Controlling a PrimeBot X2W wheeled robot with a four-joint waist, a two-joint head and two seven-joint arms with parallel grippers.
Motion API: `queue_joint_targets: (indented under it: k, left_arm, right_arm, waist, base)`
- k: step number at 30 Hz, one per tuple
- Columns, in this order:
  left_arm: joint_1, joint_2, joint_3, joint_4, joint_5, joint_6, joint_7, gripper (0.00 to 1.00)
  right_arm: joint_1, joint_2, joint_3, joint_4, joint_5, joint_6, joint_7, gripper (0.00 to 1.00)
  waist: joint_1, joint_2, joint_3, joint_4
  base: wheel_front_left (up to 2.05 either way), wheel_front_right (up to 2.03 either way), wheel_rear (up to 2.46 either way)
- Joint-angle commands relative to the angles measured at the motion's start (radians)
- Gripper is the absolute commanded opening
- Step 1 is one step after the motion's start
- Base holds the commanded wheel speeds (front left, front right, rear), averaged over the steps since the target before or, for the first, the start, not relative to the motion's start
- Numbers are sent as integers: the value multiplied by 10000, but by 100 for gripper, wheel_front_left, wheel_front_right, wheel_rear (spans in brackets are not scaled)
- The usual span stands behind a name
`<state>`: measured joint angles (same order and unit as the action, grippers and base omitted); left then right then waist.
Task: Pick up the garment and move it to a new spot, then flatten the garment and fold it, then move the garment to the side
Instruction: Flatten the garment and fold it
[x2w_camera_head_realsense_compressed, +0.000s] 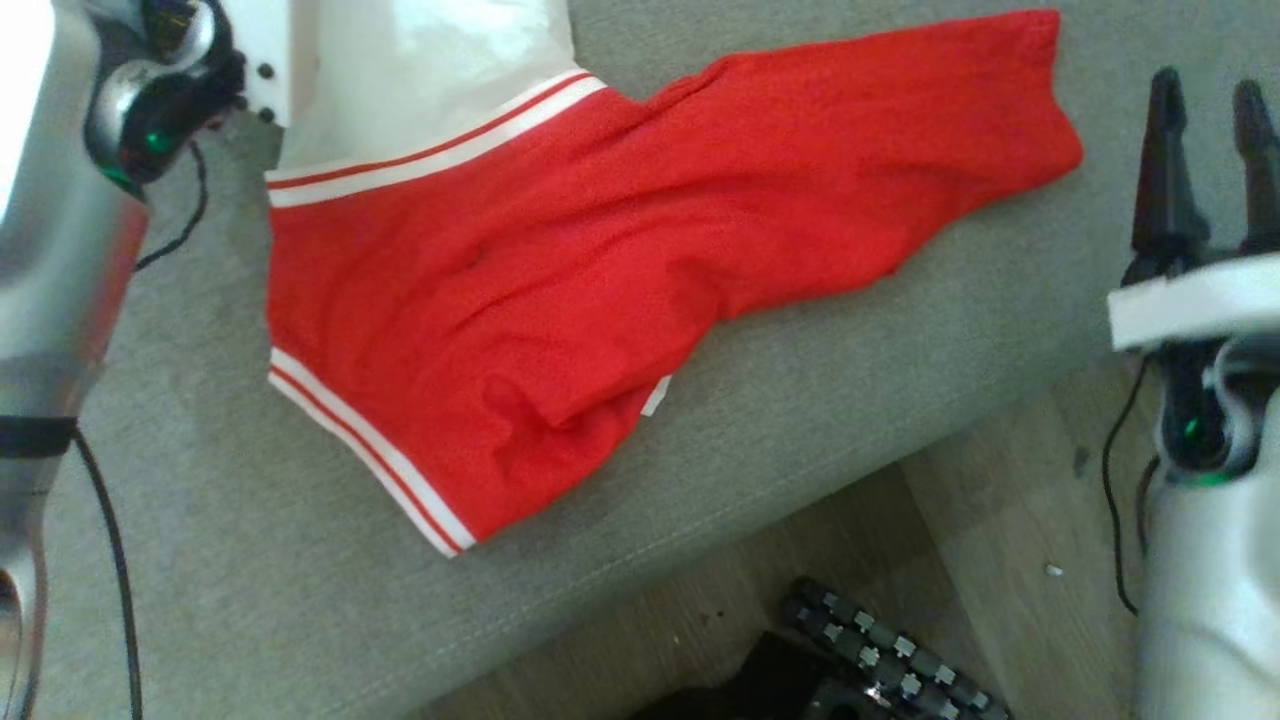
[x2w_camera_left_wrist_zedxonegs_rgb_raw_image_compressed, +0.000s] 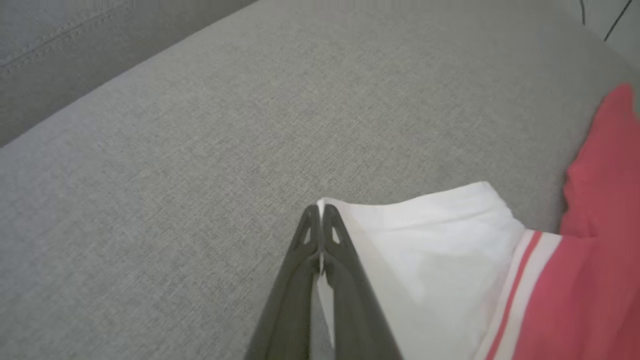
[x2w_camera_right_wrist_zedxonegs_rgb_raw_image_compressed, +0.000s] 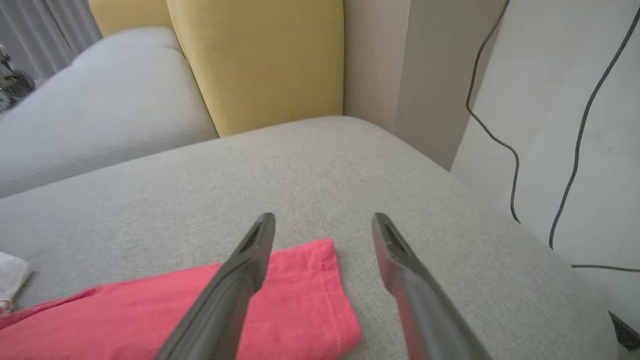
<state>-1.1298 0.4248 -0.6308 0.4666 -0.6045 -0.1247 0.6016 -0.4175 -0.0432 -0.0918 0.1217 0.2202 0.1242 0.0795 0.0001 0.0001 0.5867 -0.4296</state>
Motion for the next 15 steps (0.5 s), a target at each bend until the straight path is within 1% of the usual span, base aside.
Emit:
queue_joint_targets:
  k: [1, 4, 7, 10, 15]
  left_arm:
    - [-276, 172, 232, -467, -123, -58, -248, 0]
    - [-274, 152, -42, -745, -222, -59, -542, 0]
    - [-273, 178, -306, -1065, -370, -59, -737, 0]
    - [-271, 258, -535, -1372, -447, -59, -873, 0]
    - [-281, 370, -733, -1726, -565, -59, -1008, 0]
  right_arm:
    - [-396, -70, -150, -16, -240, 65, 759, 100]
    - [-1118, -70, -661, 595, -542, 65, 1892, 100]
    - [-1696, -70, -1069, 1223, -709, 65, 2580, 100]
    - [-2158, -70, -1298, 1893, -759, 65, 2998, 100]
    - [-2901, -70, -1705, 2897, -1084, 65, 3175, 100]
  waist:
    - [-1, -1, -52, 167]
    - [-1, -1, -73, 386]
    - [-1, -1, -75, 619]
    - [-1, -1, -76, 806]
    - [-1, -1, -42, 1018]
  base:
    - [0, 0, 0]
    - [0, 0, 0]
    - [0, 0, 0]
    - [0, 0, 0]
    - [0, 0, 0]
